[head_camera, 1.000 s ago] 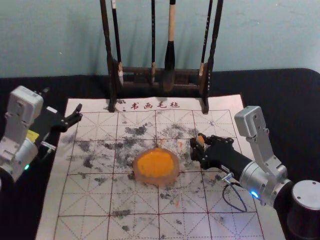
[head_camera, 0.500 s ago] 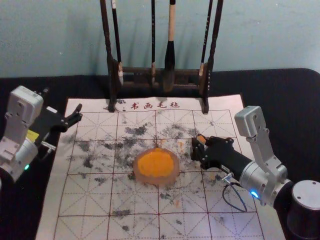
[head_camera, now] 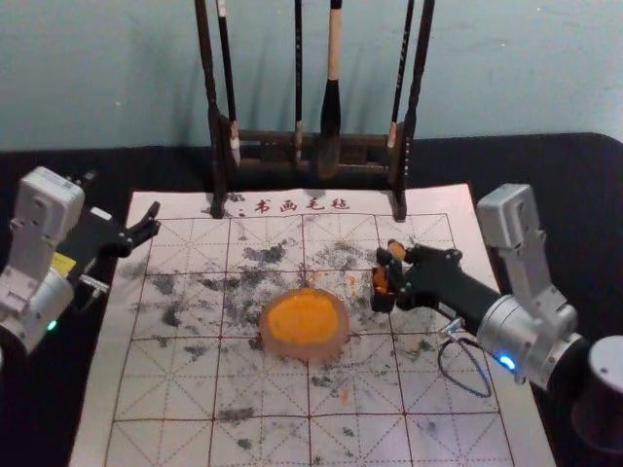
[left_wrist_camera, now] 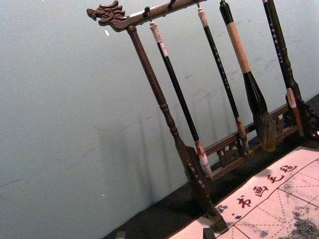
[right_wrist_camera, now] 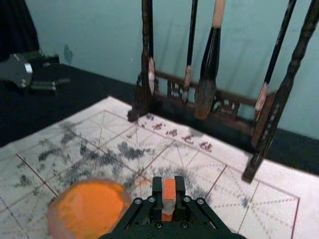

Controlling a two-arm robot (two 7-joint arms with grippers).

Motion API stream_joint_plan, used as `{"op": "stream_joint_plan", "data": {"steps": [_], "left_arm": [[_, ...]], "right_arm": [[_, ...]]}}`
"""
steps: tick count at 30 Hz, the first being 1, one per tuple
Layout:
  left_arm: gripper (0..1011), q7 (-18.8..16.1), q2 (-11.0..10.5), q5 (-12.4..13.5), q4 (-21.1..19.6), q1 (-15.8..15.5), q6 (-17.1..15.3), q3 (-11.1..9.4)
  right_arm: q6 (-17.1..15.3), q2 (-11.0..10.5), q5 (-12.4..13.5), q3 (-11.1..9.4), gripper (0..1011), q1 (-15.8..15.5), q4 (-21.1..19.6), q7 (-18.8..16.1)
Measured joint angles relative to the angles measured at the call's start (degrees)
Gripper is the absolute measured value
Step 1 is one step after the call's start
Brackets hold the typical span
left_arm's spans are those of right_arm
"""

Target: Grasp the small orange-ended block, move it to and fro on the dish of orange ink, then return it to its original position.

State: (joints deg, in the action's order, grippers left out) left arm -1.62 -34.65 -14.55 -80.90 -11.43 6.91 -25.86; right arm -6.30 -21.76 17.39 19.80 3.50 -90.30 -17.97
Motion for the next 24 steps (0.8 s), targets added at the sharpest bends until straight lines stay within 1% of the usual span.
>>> {"op": "stream_joint_plan", "data": {"steps": [2, 3, 9, 11, 14, 15, 17, 18, 19, 21, 22, 23, 24], "left_arm": [[1001, 0.0, 0.0, 0.0, 0.0, 0.0, 0.0, 0.0], [1001, 0.0, 0.0, 0.0, 0.0, 0.0, 0.0, 0.0], [1001, 0.0, 0.0, 0.0, 0.0, 0.0, 0.0, 0.0], [1001, 0.0, 0.0, 0.0, 0.0, 0.0, 0.0, 0.0], [1001, 0.0, 0.0, 0.0, 0.0, 0.0, 0.0, 0.0], [1001, 0.0, 0.0, 0.0, 0.0, 0.0, 0.0, 0.0], [1001, 0.0, 0.0, 0.0, 0.0, 0.0, 0.0, 0.0], [1001, 0.0, 0.0, 0.0, 0.0, 0.0, 0.0, 0.0], [1001, 0.0, 0.0, 0.0, 0.0, 0.0, 0.0, 0.0], [1001, 0.0, 0.0, 0.0, 0.0, 0.0, 0.0, 0.0], [1001, 0.0, 0.0, 0.0, 0.0, 0.0, 0.0, 0.0], [1001, 0.0, 0.0, 0.0, 0.0, 0.0, 0.0, 0.0], [1001, 0.0, 0.0, 0.0, 0.0, 0.0, 0.0, 0.0]], "right_arm": [[-0.59, -0.48, 0.44, -0.64, 116, -0.09, -1.42, -0.57], [-0.59, -0.48, 0.44, -0.64, 116, -0.09, -1.42, -0.57], [-1.55, -2.48, 1.8, -2.45, 116, 0.46, -5.28, -2.45], [-1.44, -2.83, 2.01, -2.63, 116, 0.86, -5.66, -2.89], [-0.93, -3.47, 2.19, -2.57, 116, 2.46, -5.55, -4.04], [-0.88, -3.57, 2.22, -2.46, 116, 2.88, -5.33, -4.36], [-0.86, -3.83, 2.62, -1.34, 116, 5.44, -3.48, -6.41], [-0.86, -3.83, 2.62, -1.34, 117, 5.44, -3.48, -6.41], [-0.83, -3.84, 2.79, -0.57, 116, 6.86, -2.31, -7.41], [-0.73, -3.78, 2.95, 0.17, 117, 8.14, -1.13, -8.4], [-0.62, -3.67, 3.08, 1.16, 116, 9.62, 0.23, -9.58], [-0.57, -3.58, 3.16, 1.62, 116, 10.24, 0.89, -10.07], [-0.49, -3.39, 3.4, 2.45, 116, 11.5, 2.19, -11.23]]}}
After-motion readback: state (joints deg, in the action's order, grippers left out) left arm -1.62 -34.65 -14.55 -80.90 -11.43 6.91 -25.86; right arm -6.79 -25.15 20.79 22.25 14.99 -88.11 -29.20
